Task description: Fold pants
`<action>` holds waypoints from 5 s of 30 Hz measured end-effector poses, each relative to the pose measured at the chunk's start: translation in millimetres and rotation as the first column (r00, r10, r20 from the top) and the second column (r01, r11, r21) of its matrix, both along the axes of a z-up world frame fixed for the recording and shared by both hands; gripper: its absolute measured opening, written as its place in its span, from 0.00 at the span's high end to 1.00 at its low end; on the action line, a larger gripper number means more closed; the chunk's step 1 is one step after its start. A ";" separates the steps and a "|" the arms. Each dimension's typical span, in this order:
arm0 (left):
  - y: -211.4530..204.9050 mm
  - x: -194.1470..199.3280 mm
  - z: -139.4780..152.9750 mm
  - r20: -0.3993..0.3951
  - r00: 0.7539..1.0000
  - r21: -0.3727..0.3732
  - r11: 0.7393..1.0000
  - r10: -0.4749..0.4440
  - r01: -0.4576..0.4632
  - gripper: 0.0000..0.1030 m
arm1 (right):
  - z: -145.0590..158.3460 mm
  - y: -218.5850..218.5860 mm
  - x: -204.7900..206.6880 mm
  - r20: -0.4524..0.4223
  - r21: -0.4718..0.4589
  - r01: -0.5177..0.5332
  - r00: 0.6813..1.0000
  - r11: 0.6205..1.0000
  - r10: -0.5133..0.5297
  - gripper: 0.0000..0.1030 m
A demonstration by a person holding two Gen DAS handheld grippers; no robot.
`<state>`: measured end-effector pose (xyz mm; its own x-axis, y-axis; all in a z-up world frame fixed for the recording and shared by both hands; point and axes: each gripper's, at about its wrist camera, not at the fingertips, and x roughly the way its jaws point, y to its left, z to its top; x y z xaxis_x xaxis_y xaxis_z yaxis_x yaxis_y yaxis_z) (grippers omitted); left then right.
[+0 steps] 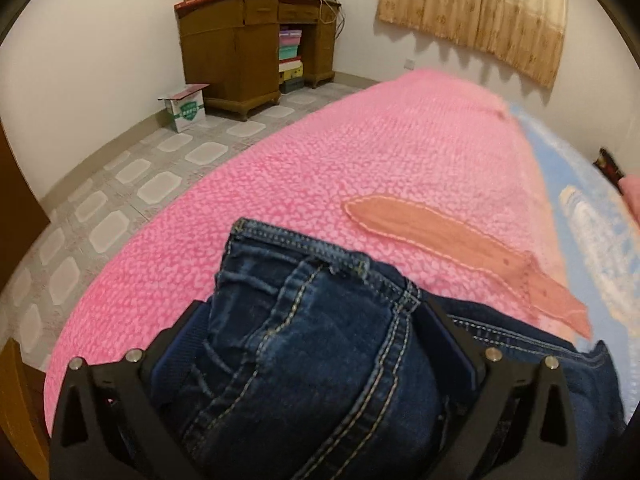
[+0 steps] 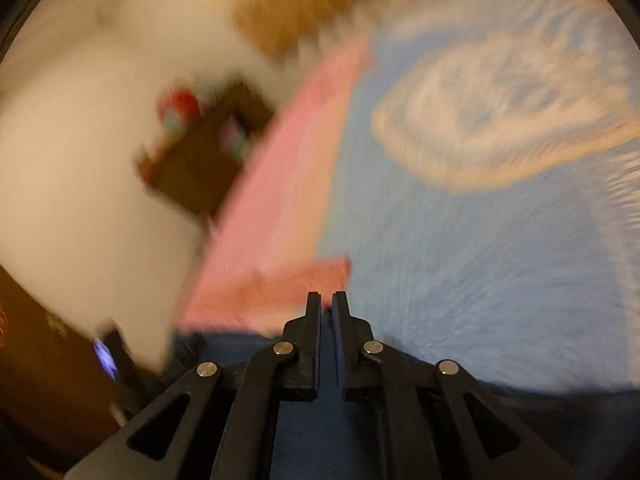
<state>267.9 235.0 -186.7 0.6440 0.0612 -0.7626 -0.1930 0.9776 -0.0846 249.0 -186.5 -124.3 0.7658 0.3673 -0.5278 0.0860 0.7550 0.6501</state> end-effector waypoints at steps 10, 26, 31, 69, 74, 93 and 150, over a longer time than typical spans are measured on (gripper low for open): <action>62.2 -108.3 61.3 0.093 0.994 0.019 0.998 0.053 -0.055 0.00 | -23.6 170.2 -52.8 -0.151 -0.321 -0.485 0.874 0.814 0.461 0.94; -29.7 -125.7 73.6 0.134 0.965 0.079 0.973 -0.225 0.216 0.00 | -8.3 72.1 -144.4 -0.129 -0.265 -0.205 0.976 0.942 0.176 0.93; -75.2 -63.7 42.2 0.024 0.969 0.194 0.952 -0.247 0.238 0.00 | 6.6 1.8 -213.1 -0.139 -0.291 -0.048 0.990 0.956 0.008 0.93; -166.6 -188.7 97.6 0.020 0.951 0.077 0.949 -0.309 0.307 0.00 | -53.4 -395.9 -326.5 -0.201 -0.448 0.331 0.868 0.831 -0.454 0.86; -184.6 -188.1 93.4 -0.003 0.944 0.084 0.941 -0.330 0.329 0.00 | -52.4 -385.7 -330.7 -0.221 -0.500 0.254 0.887 0.828 -0.405 1.00; -202.7 -197.3 98.8 -0.014 0.941 0.109 0.935 -0.339 0.339 0.00 | -58.6 -388.5 -320.7 -0.221 -0.617 0.189 0.890 0.764 -0.399 0.80; -198.0 -211.5 97.1 -0.045 0.937 -0.032 0.938 -0.347 0.346 0.00 | -80.2 -371.9 -438.7 -0.207 -0.412 0.448 0.802 0.793 -0.560 0.64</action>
<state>56.5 37.0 -89.6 0.5833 -0.1775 -0.7926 0.1530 0.9824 -0.1074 -189.8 -558.4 -204.5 0.5698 -0.2632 -0.7785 0.6642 0.7053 0.2477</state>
